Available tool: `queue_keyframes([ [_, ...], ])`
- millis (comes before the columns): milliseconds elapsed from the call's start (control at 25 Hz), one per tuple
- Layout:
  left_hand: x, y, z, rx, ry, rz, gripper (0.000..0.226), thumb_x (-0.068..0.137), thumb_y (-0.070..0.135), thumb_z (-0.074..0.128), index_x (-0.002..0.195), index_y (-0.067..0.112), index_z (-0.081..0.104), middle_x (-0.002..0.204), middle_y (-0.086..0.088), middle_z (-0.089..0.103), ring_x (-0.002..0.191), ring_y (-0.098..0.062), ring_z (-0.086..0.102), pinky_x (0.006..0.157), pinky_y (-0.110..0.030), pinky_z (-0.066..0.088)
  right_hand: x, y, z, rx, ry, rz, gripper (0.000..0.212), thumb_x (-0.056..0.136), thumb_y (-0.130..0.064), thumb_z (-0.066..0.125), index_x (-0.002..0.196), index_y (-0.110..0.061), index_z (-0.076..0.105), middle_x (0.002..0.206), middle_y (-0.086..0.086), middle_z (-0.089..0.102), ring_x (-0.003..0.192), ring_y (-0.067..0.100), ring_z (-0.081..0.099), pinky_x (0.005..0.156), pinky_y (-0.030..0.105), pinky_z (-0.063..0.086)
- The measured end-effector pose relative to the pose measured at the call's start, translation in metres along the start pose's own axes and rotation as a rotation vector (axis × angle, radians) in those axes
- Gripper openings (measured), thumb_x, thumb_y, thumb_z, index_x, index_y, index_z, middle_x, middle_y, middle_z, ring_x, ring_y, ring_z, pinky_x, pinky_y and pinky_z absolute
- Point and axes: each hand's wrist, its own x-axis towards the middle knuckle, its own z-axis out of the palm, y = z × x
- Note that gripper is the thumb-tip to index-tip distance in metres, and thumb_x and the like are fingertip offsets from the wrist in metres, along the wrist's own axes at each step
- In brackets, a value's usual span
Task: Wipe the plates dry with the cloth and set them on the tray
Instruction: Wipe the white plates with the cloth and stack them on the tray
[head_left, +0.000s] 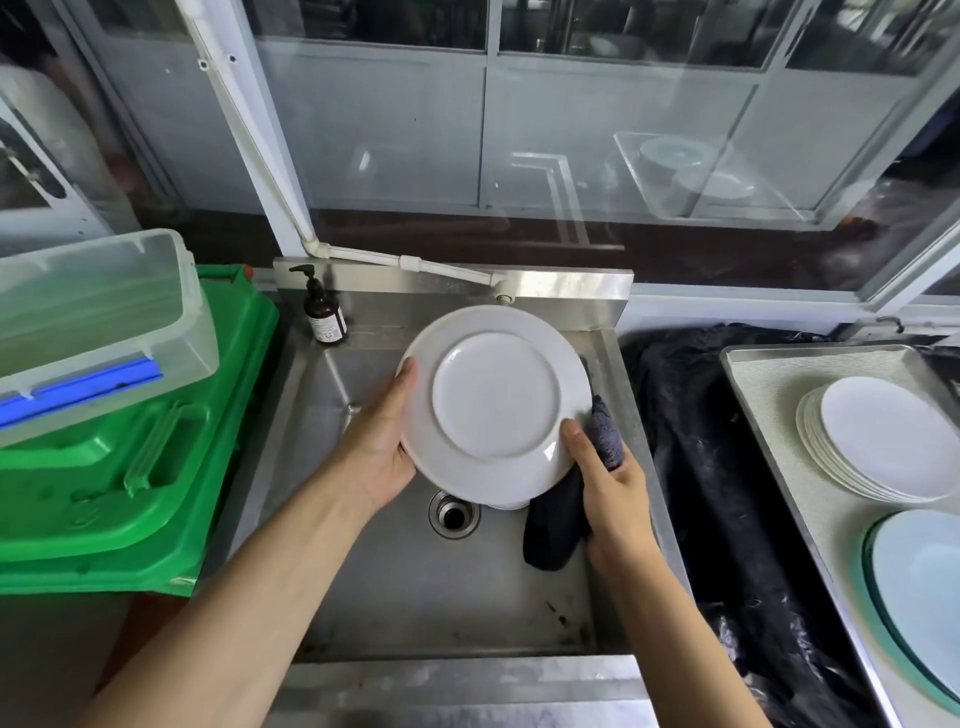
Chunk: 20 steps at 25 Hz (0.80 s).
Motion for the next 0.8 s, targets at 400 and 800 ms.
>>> queue_keyframes([
  [400, -0.011, 0.005, 0.002, 0.226, -0.083, 0.096, 0.022, 0.080, 0.046, 0.071, 0.098, 0.036, 0.079, 0.113, 0.001, 0.076, 0.104, -0.017, 0.073, 0.080, -0.032, 0.056, 0.022, -0.025, 0.006, -0.451, 0.233, -0.408, 0.032, 0.093, -0.004, 0.052, 0.109, -0.029, 0.063, 0.087, -0.021, 0.067, 0.083, -0.007, 0.059, 0.072, 0.004, 0.042],
  [800, -0.020, -0.002, 0.023, 0.357, -0.021, 0.292, 0.021, 0.094, 0.034, 0.068, 0.082, 0.048, 0.078, 0.095, 0.029, 0.073, 0.091, 0.019, 0.063, 0.077, -0.005, 0.045, 0.022, -0.019, 0.037, -0.676, -0.066, -0.834, 0.053, 0.089, -0.022, 0.059, 0.141, -0.026, 0.055, 0.149, -0.017, 0.052, 0.142, 0.005, 0.045, 0.117, 0.027, 0.036],
])
